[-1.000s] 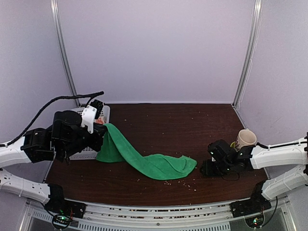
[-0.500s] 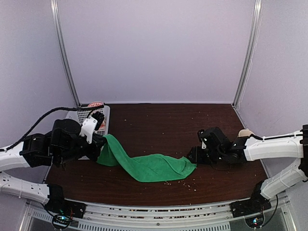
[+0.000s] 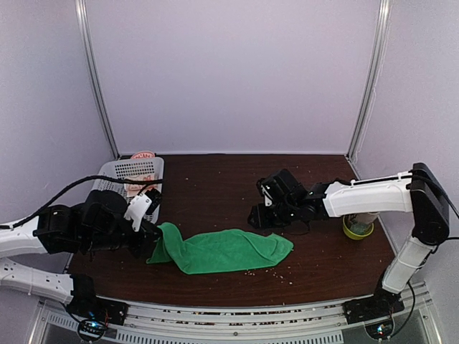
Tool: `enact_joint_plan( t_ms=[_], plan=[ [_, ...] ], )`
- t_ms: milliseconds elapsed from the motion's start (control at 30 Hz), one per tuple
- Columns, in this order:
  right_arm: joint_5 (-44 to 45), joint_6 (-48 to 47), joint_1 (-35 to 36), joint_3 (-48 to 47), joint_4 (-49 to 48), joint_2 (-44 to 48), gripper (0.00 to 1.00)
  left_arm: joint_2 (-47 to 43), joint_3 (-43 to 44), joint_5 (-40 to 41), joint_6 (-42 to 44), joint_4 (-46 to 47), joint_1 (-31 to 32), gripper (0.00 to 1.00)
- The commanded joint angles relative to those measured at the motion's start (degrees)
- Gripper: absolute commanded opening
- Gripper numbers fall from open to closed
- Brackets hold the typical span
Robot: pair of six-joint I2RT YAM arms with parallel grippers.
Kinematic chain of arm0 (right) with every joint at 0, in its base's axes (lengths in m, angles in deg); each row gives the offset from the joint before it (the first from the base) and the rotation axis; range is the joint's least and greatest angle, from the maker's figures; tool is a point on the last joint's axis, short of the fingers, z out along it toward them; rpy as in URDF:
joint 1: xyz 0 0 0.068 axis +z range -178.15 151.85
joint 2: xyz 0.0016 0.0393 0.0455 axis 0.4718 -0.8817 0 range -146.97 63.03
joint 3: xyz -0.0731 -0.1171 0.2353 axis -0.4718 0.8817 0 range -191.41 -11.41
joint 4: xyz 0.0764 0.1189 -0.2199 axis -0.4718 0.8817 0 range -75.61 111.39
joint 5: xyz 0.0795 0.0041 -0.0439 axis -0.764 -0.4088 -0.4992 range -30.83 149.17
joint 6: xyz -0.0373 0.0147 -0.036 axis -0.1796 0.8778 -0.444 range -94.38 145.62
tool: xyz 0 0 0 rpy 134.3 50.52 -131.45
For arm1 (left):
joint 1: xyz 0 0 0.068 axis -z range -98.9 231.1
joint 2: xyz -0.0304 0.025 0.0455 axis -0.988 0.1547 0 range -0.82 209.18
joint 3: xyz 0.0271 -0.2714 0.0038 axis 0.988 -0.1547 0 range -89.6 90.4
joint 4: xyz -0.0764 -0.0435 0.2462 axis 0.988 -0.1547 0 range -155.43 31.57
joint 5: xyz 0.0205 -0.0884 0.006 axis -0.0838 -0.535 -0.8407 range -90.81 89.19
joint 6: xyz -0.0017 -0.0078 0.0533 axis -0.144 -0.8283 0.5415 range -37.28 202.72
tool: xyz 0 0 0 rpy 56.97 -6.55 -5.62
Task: Roll the towels
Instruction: Flatten out the towel at the center of the board.
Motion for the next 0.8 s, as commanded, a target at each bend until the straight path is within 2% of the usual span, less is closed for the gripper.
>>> enact_joint_plan(
  t_ms=[0, 133, 500, 600, 767],
  plan=[
    [-0.56, -4.64, 2.95, -6.01, 6.95, -4.70, 0.49, -1.83, -0.79, -0.20, -2.68, -1.02, 0.05, 0.00],
    [4.46, -2.76, 3.67, -5.76, 9.86, -5.77, 0.50, -3.08, -1.07, 0.59, -3.96, -2.01, 0.05, 0.00],
    [10.92, 2.50, 3.62, 4.96, 7.44, 7.76, 0.53, -3.88, -1.79, 1.62, -4.51, -2.62, 0.02, 0.00],
    [11.27, 3.52, 3.50, 7.05, 8.12, 7.60, 0.51, -3.57, -1.71, 1.65, -4.49, -2.66, 0.05, 0.00],
    [8.47, 6.16, 3.45, 9.63, 6.62, 5.92, 0.40, -3.87, -1.61, 1.60, -4.59, -2.81, 0.05, 0.00]
  ],
)
